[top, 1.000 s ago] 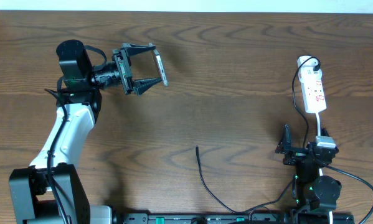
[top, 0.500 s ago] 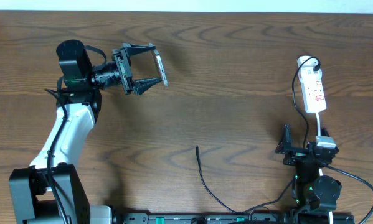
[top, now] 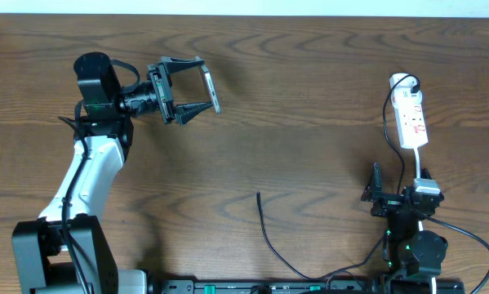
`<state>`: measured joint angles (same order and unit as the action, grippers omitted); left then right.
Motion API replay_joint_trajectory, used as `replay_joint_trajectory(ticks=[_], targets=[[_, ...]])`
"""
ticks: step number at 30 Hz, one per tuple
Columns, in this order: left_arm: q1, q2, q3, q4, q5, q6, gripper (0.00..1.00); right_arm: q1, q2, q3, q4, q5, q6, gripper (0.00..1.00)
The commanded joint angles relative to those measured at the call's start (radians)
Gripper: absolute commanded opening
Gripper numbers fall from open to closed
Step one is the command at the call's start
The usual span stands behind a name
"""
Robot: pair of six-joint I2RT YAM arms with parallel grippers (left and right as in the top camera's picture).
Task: Plug charger to phone and switch on socket
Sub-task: 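Lift the phone out of the stand and raise it with left gripper, then move the right gripper toward the phone held by the left gripper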
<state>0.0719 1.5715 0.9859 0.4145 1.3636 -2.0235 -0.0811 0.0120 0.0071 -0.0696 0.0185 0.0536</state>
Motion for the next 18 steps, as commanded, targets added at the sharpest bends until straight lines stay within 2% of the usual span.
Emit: replay_joint_trajectory(ticks=[1, 13, 18], targets=[[0.004, -0.025, 0.014, 0.010, 0.032, -0.064, 0.07, 0.004, -0.005, -0.002, 0.003, 0.005, 0.013, 0.99], [0.004, -0.025, 0.014, 0.010, 0.031, -0.058, 0.08, 0.004, -0.005, -0.002, 0.003, -0.009, 0.013, 0.99], [0.003, -0.024, 0.014, 0.010, -0.019, 0.087, 0.07, 0.004, -0.005, 0.010, 0.000, -0.080, 0.013, 0.99]])
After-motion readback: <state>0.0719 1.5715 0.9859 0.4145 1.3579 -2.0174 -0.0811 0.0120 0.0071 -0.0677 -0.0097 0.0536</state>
